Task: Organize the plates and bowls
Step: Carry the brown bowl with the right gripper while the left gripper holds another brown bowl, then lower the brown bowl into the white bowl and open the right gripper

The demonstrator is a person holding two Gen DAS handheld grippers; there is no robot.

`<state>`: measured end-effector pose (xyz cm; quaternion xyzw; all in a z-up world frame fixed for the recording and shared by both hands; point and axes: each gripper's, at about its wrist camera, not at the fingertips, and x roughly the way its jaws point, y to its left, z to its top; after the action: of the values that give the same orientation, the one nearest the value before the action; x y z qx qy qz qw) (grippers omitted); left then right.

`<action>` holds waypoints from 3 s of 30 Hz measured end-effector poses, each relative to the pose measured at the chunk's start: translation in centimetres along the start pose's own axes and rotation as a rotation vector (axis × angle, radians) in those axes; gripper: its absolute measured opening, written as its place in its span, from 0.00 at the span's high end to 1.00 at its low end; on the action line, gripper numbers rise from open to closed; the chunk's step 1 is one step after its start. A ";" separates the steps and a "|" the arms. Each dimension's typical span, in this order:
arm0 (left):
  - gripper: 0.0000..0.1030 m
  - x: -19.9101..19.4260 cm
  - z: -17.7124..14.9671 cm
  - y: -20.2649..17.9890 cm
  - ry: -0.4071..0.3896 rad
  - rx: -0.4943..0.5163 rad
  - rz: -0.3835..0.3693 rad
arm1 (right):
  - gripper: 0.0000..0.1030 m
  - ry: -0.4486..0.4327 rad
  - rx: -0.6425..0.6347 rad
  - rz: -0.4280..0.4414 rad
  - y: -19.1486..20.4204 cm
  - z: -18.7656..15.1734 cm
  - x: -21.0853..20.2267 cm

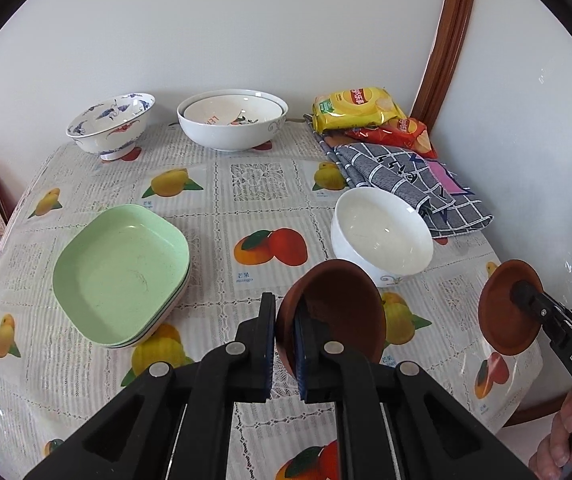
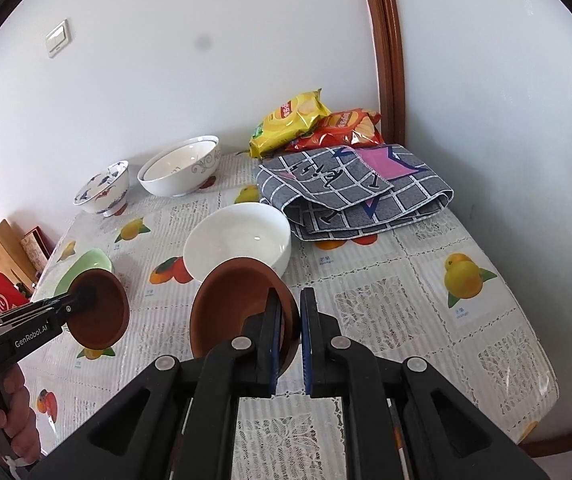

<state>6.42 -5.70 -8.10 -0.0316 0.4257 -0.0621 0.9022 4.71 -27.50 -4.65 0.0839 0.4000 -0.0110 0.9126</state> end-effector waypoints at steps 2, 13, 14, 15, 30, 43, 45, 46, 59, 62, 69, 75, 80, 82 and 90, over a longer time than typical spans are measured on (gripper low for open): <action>0.92 -0.9 -0.1 0.1 -0.010 -0.002 0.001 | 0.91 -0.010 -0.009 0.005 0.5 0.1 -0.8; 0.92 -4.2 -0.2 0.1 -0.060 0.004 -0.006 | 0.91 -0.053 -0.032 0.017 2.4 0.8 -3.9; 0.92 -4.4 -0.2 0.1 -0.063 0.005 -0.006 | 0.91 -0.058 -0.035 0.018 2.5 0.8 -4.1; 0.92 -4.5 -0.2 0.1 -0.063 0.006 -0.004 | 0.91 -0.060 -0.036 0.019 2.6 0.9 -4.2; 0.92 -4.0 1.1 1.2 -0.061 -0.012 -0.008 | 0.91 -0.059 -0.045 0.030 4.4 2.1 -3.7; 0.91 -1.4 3.8 2.1 -0.044 -0.020 0.001 | 0.91 -0.030 -0.058 0.028 4.8 4.6 -0.2; 0.91 -0.8 4.4 2.3 -0.040 -0.025 0.000 | 0.91 -0.024 -0.061 0.025 4.8 5.0 0.5; 0.91 -0.4 4.6 2.4 -0.038 -0.029 -0.001 | 0.91 -0.022 -0.062 0.024 4.7 5.1 0.9; 0.91 3.9 5.3 3.4 0.027 -0.029 -0.007 | 0.91 0.040 -0.058 0.006 4.4 5.7 7.0; 0.91 5.0 5.6 3.2 0.043 -0.016 -0.001 | 0.91 0.054 -0.064 -0.005 4.5 5.7 8.2; 0.91 6.6 6.1 3.0 0.056 -0.014 -0.010 | 0.91 0.084 -0.079 -0.021 4.3 5.9 10.6; 0.91 7.7 6.5 3.2 0.065 -0.015 -0.009 | 0.91 0.118 -0.088 -0.019 4.2 5.9 12.8; 0.91 8.8 6.5 3.4 0.080 -0.019 -0.001 | 0.91 0.149 -0.125 -0.020 4.9 5.5 14.7; 0.91 9.2 6.5 3.5 0.086 -0.019 0.002 | 0.91 0.159 -0.147 -0.031 5.1 5.3 15.3; 0.91 10.2 6.2 3.6 0.108 -0.017 0.005 | 0.91 0.189 -0.157 -0.044 4.9 4.9 17.0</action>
<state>17.98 -3.54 -12.36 -0.0347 0.4743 -0.0582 0.8778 20.26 -22.64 -13.13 0.0042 0.4857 0.0084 0.8741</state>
